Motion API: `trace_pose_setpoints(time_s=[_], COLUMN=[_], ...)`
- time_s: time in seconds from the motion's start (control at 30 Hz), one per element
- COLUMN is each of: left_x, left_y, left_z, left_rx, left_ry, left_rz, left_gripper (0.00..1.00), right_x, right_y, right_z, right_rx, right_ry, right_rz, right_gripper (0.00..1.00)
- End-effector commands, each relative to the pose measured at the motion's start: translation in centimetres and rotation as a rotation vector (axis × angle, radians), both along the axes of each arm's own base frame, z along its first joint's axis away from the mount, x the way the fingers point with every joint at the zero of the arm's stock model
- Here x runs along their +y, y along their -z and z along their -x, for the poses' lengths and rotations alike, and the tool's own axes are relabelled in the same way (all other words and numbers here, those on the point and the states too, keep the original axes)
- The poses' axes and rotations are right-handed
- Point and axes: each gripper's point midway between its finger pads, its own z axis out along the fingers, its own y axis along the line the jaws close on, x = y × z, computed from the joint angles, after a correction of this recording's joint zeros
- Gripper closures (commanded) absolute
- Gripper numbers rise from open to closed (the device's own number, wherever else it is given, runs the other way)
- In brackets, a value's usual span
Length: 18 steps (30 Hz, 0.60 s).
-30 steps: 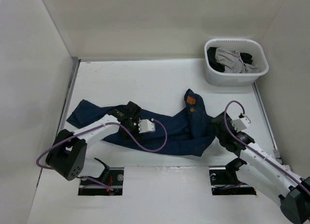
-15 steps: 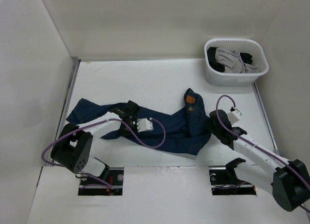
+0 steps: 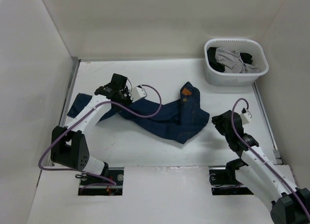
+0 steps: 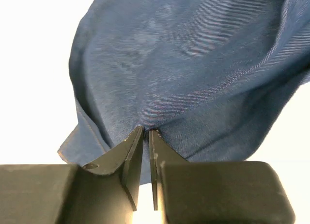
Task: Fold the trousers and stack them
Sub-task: Flatten the trousers out
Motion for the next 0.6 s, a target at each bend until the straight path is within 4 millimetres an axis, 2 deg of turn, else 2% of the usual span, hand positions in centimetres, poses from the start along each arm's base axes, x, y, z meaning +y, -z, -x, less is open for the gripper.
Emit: trace_pose_setpoints(time_s=[0.0,0.07,0.1,0.17,0.27,0.3,0.37,0.47,0.5,0.57], left_x=[-0.4,-0.7,-0.9,-1.1,-1.1,-0.9,-0.7,0.0,0.5,1.8], left_y=[1.9,3.3,3.9,4.6,4.7,4.7,4.6,4.1,3.7,2.6], left_z=[3.4,4.7,5.2,5.8,5.6,5.6,5.4,4.6,3.9,2.0], left_rx=[0.109,0.150,0.167,0.176,0.164,0.164,0.162,0.142,0.122,0.070], left_ry=[0.033,0.046,0.050,0.057,0.045,0.039,0.029,0.004,-0.012,-0.065], left_rz=[-0.013,-0.024,-0.028,-0.035,-0.034,-0.033,-0.033,-0.029,-0.028,-0.012], left_gripper=[0.91,0.91,0.91,0.92,0.92,0.92,0.92,0.90,0.85,0.67], right_x=[2.2,3.3,3.9,4.3,5.3,5.8,6.6,7.7,8.0,8.6], right_y=[2.0,3.0,3.5,4.3,4.8,4.6,4.0,2.2,0.6,-4.1], right_z=[0.7,0.5,0.4,-0.1,-1.5,-2.1,-3.4,-5.0,-5.5,-6.4], right_rx=[0.036,0.051,0.063,0.084,0.107,0.101,0.071,0.027,-0.008,-0.121], right_ry=[-0.075,-0.090,-0.095,-0.095,-0.111,-0.130,-0.164,-0.213,-0.223,-0.255], right_rz=[-0.042,-0.076,-0.089,-0.091,-0.089,-0.090,-0.082,-0.077,-0.085,-0.070], right_gripper=[0.42,0.14,0.09,0.04,0.05,0.10,0.31,0.94,1.00,1.00])
